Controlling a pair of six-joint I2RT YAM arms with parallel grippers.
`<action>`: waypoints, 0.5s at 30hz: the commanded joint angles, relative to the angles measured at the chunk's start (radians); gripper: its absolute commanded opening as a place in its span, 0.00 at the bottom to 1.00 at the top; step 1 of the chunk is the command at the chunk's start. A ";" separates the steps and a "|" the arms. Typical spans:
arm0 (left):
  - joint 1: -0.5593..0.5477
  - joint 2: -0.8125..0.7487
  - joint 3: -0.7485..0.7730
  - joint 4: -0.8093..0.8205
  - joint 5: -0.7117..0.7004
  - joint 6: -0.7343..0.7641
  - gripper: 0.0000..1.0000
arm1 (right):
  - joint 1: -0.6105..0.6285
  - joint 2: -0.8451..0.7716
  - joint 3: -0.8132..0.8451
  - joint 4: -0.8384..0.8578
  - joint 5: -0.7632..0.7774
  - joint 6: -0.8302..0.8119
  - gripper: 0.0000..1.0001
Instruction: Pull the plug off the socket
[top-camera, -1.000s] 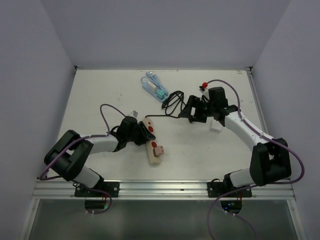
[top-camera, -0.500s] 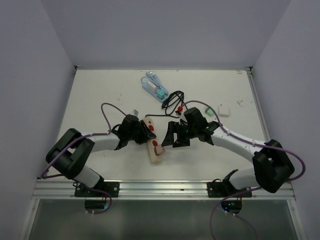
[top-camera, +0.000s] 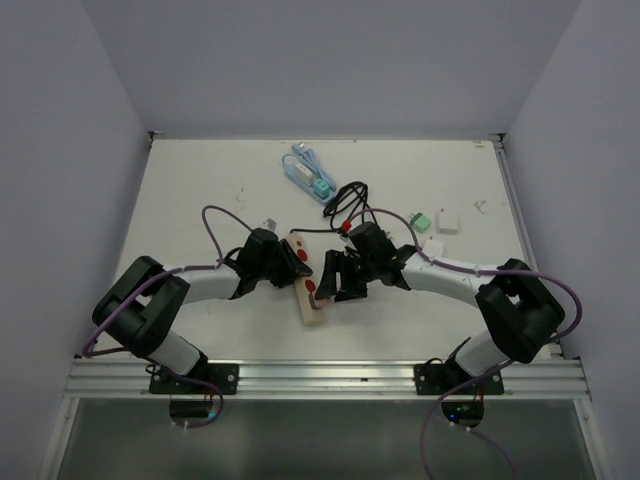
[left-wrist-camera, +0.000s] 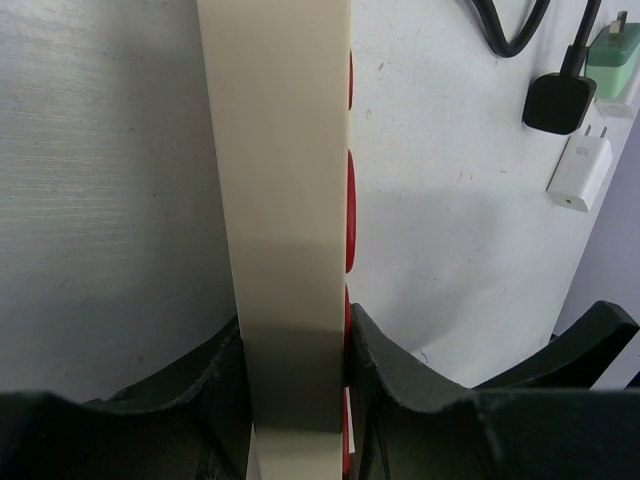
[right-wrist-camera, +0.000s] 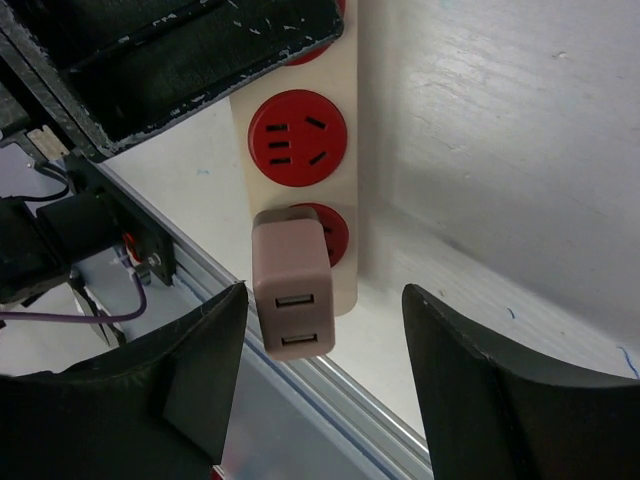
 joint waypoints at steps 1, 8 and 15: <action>0.001 0.036 -0.013 -0.132 -0.098 0.006 0.00 | 0.027 0.033 0.050 0.074 0.013 0.022 0.66; 0.001 0.019 -0.029 -0.120 -0.101 0.000 0.02 | 0.047 0.052 0.036 0.097 0.007 0.022 0.29; 0.001 -0.036 -0.059 -0.118 -0.095 0.003 0.38 | 0.049 0.048 0.054 0.050 0.029 -0.025 0.00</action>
